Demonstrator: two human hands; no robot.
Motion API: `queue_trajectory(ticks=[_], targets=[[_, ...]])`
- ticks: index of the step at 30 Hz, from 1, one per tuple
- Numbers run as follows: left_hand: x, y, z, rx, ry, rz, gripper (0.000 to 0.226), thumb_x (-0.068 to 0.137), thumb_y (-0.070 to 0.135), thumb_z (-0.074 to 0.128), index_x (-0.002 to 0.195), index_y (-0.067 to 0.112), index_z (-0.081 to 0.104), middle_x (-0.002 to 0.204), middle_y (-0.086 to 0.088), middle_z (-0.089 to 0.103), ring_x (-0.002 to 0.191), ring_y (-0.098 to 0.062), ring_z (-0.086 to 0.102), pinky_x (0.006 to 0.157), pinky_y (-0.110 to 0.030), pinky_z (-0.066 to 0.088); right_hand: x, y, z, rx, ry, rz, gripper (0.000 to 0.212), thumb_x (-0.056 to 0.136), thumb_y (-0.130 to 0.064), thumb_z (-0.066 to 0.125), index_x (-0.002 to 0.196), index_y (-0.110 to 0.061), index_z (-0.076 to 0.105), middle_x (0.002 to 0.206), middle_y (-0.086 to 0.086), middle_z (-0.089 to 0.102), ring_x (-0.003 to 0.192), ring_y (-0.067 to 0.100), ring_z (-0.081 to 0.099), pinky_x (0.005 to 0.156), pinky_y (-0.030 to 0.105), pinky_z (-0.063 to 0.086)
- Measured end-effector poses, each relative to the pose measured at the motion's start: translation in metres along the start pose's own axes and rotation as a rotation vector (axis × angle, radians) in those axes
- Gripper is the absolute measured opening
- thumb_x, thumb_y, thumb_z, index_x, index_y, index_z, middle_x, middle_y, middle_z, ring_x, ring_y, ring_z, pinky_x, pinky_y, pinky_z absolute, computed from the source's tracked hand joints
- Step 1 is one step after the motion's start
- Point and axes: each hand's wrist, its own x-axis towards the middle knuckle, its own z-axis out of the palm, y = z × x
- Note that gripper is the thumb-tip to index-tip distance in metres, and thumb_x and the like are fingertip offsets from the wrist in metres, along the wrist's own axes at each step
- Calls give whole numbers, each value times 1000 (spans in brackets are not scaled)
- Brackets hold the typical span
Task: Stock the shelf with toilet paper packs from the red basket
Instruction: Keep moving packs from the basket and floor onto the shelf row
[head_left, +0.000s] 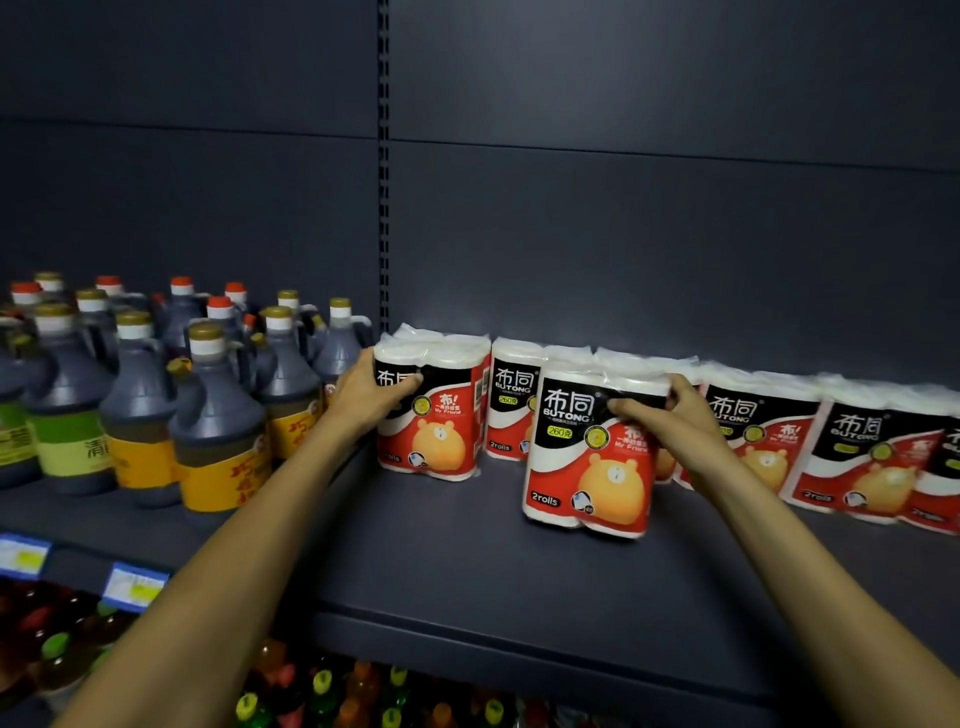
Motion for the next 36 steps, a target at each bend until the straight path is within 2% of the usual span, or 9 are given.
queue_trajectory(ticks=[3, 5, 8, 12, 15, 19, 27, 31, 36], targets=[[0, 8, -12, 199, -3, 19, 88, 70, 58, 72, 139, 17, 35, 136, -6, 54, 120, -28, 54, 97, -47, 48, 6, 0, 12, 25, -25, -9, 54, 71, -20, 83, 116, -14, 53, 95, -1, 70, 69, 8, 71, 53, 16, 52], [1, 11, -19, 291, 23, 18, 105, 62, 71, 67, 144, 18, 28, 140, -9, 51, 125, -32, 52, 96, -52, 48, 12, 2, 19, 28, -46, -19, 63, 63, -30, 87, 116, -24, 54, 99, 0, 72, 78, 13, 73, 66, 30, 59], [-7, 18, -25, 366, 89, 64, 91, 70, 63, 70, 140, 19, 33, 136, -8, 51, 121, -33, 53, 92, -50, 49, 20, 2, 30, 32, -32, -31, 59, 57, -38, 89, 104, -37, 55, 100, -4, 72, 86, 17, 72, 77, 40, 60], [-16, 15, -29, 482, 78, 61, 66, 76, 54, 70, 123, 16, 43, 125, -8, 59, 110, -33, 59, 84, -42, 49, 21, -6, 46, 38, -37, -52, 58, 65, -31, 86, 110, -32, 50, 101, -8, 67, 84, 10, 68, 64, 25, 53], [-22, 8, -31, 547, -76, 25, 53, 78, 50, 68, 117, 19, 51, 117, -7, 65, 104, -29, 61, 84, -38, 51, 24, -5, 56, 29, -48, -62, 61, 65, -28, 87, 111, -34, 47, 100, -12, 64, 84, 5, 65, 63, 22, 52], [-30, 4, -29, 573, -234, 56, 56, 75, 55, 65, 119, 22, 55, 117, -2, 66, 104, -22, 61, 85, -33, 48, 28, 4, 63, -30, -53, -76, 65, 52, -44, 89, 105, -39, 52, 112, -5, 65, 99, 15, 66, 84, 41, 58], [-41, 5, -8, 540, -322, 42, 52, 78, 49, 69, 120, 21, 57, 113, -2, 65, 98, -19, 62, 88, -36, 54, 35, 17, 60, -217, -43, -97, 108, 45, -74, 76, 137, -31, 41, 135, 1, 53, 122, 22, 53, 99, 46, 49], [-45, 8, -2, 566, -339, 46, 55, 76, 52, 67, 121, 23, 56, 114, -1, 65, 100, -19, 60, 88, -36, 53, 27, 13, 60, -279, -14, -87, 93, 54, -63, 79, 130, -23, 44, 127, 1, 58, 116, 21, 57, 96, 44, 51], [-52, 12, 0, 558, -335, 55, 56, 76, 52, 65, 123, 24, 55, 110, -2, 65, 97, -19, 60, 85, -34, 53, 9, 13, 50, -324, 36, -68, 99, 59, -60, 79, 138, -16, 38, 139, 8, 48, 126, 26, 49, 102, 42, 45]])
